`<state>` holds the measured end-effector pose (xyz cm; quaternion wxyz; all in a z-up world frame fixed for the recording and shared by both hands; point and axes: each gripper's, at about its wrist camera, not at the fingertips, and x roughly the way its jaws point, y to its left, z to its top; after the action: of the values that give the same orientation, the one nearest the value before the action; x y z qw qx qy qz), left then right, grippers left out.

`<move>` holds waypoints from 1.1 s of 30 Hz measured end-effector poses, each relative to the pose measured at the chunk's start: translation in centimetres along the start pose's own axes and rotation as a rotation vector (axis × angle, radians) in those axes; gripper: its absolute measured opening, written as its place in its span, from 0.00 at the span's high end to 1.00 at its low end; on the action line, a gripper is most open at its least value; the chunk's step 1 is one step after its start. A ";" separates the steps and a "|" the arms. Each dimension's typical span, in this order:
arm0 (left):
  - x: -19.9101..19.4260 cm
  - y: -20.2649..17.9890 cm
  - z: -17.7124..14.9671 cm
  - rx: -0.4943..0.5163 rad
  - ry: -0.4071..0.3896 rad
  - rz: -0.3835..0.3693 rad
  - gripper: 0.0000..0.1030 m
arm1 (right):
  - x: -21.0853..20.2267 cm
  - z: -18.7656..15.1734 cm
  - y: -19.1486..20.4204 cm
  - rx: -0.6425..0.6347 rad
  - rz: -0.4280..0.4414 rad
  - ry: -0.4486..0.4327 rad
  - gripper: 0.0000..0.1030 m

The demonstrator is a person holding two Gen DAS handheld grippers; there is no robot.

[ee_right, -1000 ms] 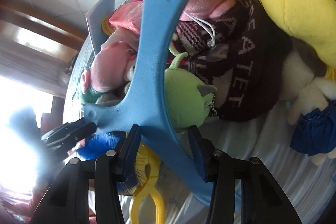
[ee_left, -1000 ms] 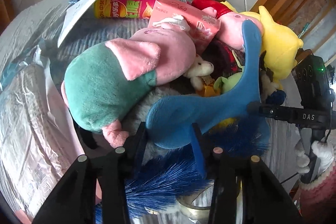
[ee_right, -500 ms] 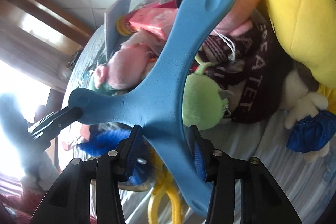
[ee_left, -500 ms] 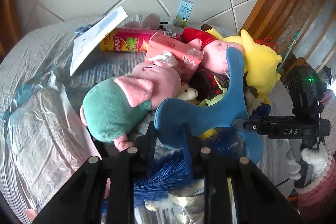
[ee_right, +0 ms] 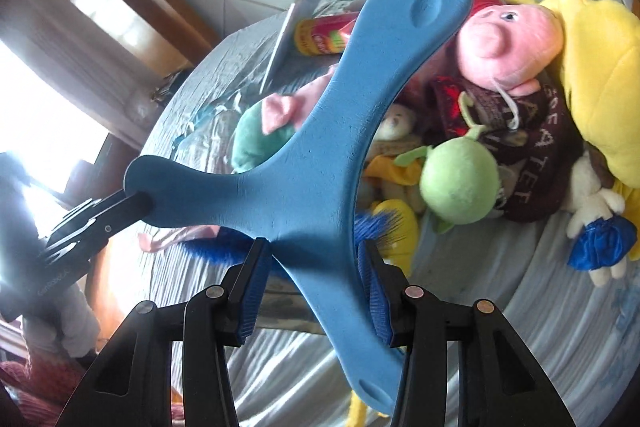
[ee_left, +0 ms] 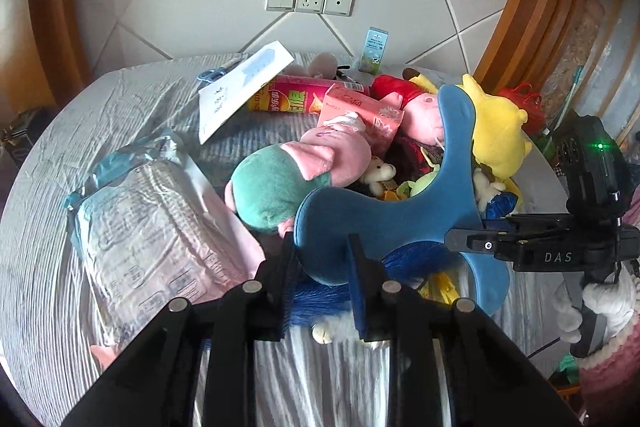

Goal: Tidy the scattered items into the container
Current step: 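Lift the blue boomerang with both tools and carry it toward the blue crate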

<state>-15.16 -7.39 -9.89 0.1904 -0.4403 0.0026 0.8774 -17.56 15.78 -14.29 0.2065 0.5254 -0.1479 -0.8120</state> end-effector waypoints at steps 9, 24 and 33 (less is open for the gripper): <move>-2.9 2.4 -2.1 -0.020 -0.023 0.012 0.78 | 0.5 -1.3 3.6 -0.035 -0.007 -0.003 0.57; -8.7 5.5 -7.9 -0.203 -0.075 0.189 0.78 | 3.2 -2.1 10.0 -0.251 0.098 0.089 0.57; -14.5 6.7 -13.2 -0.383 -0.113 0.359 0.78 | 5.0 -3.8 15.6 -0.453 0.229 0.167 0.57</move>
<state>0.62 -20.72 -7.87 -0.0554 -0.4111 -0.0962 0.9048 -13.10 -0.35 -12.62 0.4208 0.5109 -0.0033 -0.7496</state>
